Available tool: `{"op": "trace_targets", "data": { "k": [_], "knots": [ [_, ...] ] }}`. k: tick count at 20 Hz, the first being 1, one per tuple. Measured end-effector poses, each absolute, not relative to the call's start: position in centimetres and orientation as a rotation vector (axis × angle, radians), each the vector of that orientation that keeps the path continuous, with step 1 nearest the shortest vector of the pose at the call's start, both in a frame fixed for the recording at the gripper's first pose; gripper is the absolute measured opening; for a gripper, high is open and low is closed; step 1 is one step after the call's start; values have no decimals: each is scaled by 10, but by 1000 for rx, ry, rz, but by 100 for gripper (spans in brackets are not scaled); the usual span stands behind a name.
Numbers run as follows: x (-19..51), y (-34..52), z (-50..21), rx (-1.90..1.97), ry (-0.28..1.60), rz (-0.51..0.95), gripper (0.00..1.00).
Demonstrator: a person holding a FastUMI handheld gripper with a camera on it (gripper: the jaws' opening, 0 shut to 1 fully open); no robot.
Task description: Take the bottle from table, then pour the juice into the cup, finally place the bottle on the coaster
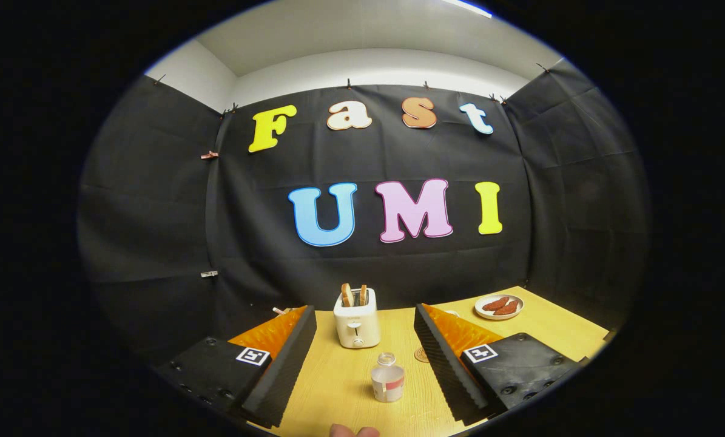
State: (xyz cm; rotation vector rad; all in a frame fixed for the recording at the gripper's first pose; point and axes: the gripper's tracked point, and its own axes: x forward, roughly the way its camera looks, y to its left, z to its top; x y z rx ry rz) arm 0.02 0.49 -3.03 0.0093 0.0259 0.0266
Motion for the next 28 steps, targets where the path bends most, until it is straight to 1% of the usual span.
{"op": "trace_targets", "data": {
  "k": [5, 15, 21, 25, 28],
  "knots": [
    [4, -2, -40, -26, -67, -11, 99],
    [35, -23, -154, -75, 19, -104, 99],
    [55, -27, -222, -74, 52, -127, 99],
    [67, -27, -255, -92, 71, -127, 100],
    [75, -28, -267, -91, 69, -124, 99]
  ]
}}
